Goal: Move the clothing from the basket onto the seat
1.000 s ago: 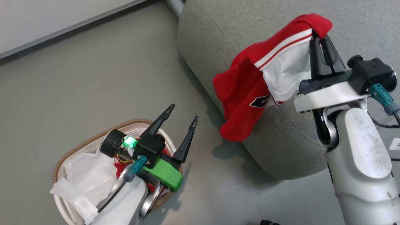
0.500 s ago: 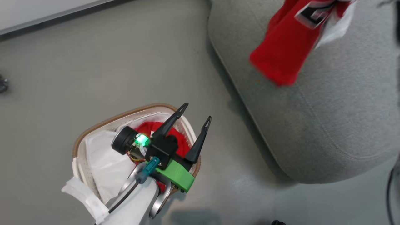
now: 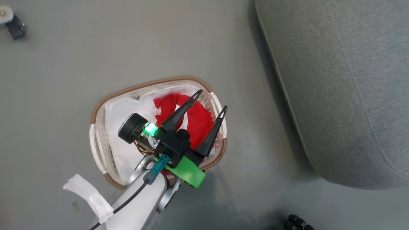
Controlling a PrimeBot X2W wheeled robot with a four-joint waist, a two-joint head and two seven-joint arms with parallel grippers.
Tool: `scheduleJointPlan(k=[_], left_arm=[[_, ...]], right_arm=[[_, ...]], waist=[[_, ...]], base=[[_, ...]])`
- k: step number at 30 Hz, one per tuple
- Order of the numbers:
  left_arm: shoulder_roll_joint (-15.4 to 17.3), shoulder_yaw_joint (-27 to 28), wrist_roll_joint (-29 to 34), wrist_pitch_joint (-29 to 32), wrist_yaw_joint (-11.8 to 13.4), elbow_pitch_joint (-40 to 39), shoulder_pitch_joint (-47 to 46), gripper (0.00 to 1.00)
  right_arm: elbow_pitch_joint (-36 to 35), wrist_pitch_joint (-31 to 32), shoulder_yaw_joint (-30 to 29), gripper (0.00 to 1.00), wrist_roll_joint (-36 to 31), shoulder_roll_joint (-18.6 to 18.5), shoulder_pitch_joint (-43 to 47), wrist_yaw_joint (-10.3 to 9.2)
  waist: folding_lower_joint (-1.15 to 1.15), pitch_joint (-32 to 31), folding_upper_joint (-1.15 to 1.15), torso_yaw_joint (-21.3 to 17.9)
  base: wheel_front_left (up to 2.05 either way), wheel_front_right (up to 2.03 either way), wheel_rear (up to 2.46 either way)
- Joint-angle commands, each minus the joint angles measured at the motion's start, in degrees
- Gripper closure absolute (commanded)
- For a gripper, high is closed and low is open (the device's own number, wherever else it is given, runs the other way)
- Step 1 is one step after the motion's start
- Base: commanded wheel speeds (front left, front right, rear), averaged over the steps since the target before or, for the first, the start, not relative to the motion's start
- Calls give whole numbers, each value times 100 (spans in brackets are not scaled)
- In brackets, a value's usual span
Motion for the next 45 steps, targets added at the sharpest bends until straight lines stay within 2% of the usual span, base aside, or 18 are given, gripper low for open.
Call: scheduleJointPlan(k=[1, 6, 15, 23, 24, 25, 27, 38, 45], left_arm=[[44, 21, 73, 2, 26, -20, -118, 0], [99, -62, 143, 35, 24, -67, -243, 0], [177, -45, 157, 116, 81, -122, -367, 0], [160, -72, 89, 86, 102, -41, -367, 0], [155, -70, 77, 81, 108, -33, -366, 0], [150, -67, 65, 72, 111, -17, -365, 0], [132, -61, 41, 57, 121, 8, -357, 0], [15, 63, -133, -5, 160, 187, -192, 0], [-121, 326, -308, -8, 139, 259, -63, 0]], right_arm=[[164, -58, -60, 100, 5, 87, 166, -6], [797, -476, -441, 100, -74, 426, 725, -6], [1966, -1030, -803, 100, -495, 1346, 1413, -6], [2334, -1178, -1025, 100, -782, 1703, 1767, -6], [2336, -1176, -1048, 83, -788, 1726, 1796, -6], [2318, -1183, -1075, 60, -736, 1761, 1823, -6], [2148, -1187, -1080, 0, -633, 1802, 1928, -6], [1268, -1187, -404, 0, -68, 1982, 3053, -6], [710, -1189, -129, 0, 166, 1983, 3608, -6]], waist=[[0, 524, 0, 322], [0, 837, 0, 367], [0, 1072, 0, 376], [0, 1012, 0, 384], [0, 993, 0, 378], [0, 962, 0, 375], [0, 903, 0, 361], [0, 357, 0, 198], [0, -270, 0, 300]], base=[[0, 0, 0], [0, 0, 0], [0, 0, 0], [0, 0, 0], [0, 0, 0], [0, 0, 0], [0, 0, 0], [0, 0, 0], [0, 0, 0]])
